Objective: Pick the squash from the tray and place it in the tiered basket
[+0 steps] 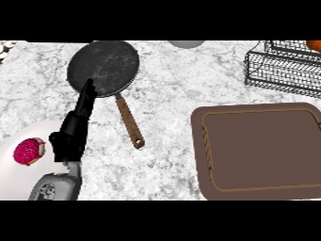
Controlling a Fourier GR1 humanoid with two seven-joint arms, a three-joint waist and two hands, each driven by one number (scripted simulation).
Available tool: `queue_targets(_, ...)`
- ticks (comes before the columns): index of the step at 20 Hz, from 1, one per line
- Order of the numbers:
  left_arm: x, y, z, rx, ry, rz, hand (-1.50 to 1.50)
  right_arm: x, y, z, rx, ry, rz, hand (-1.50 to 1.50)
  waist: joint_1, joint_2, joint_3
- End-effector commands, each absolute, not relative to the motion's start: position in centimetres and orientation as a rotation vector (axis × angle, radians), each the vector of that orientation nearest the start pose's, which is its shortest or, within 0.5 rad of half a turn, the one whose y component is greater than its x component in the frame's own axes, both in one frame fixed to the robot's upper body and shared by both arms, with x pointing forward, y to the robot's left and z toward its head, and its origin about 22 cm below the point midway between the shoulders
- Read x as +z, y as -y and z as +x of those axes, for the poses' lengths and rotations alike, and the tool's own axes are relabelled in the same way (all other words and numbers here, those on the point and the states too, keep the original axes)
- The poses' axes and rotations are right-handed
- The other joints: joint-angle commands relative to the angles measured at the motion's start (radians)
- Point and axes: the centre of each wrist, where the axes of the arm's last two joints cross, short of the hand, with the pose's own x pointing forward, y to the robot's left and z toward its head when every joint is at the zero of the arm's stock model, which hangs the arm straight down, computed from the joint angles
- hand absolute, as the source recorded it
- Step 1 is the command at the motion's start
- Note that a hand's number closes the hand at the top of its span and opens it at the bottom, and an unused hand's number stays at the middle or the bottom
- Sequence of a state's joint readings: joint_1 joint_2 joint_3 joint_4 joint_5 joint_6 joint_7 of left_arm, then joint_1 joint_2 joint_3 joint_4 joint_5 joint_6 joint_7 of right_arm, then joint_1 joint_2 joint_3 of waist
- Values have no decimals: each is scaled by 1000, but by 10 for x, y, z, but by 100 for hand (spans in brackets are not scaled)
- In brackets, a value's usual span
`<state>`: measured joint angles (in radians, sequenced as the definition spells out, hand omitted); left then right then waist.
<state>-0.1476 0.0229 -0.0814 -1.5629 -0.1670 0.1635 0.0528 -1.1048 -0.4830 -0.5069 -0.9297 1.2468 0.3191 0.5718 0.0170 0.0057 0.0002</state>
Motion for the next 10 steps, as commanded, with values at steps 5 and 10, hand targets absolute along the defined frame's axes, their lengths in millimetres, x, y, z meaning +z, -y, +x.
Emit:
queue_targets(5, 37, -198, 278, -112, 1668, 184, 0, 281, 358, 420, 161, 1101, -1167, -150, -5, -2, 0)
queue_targets(10, 33, -197, 273, -110, 1662, 215, 0, 304, 379, 397, -146, 1204, -1162, -150, -17, -7, 0)
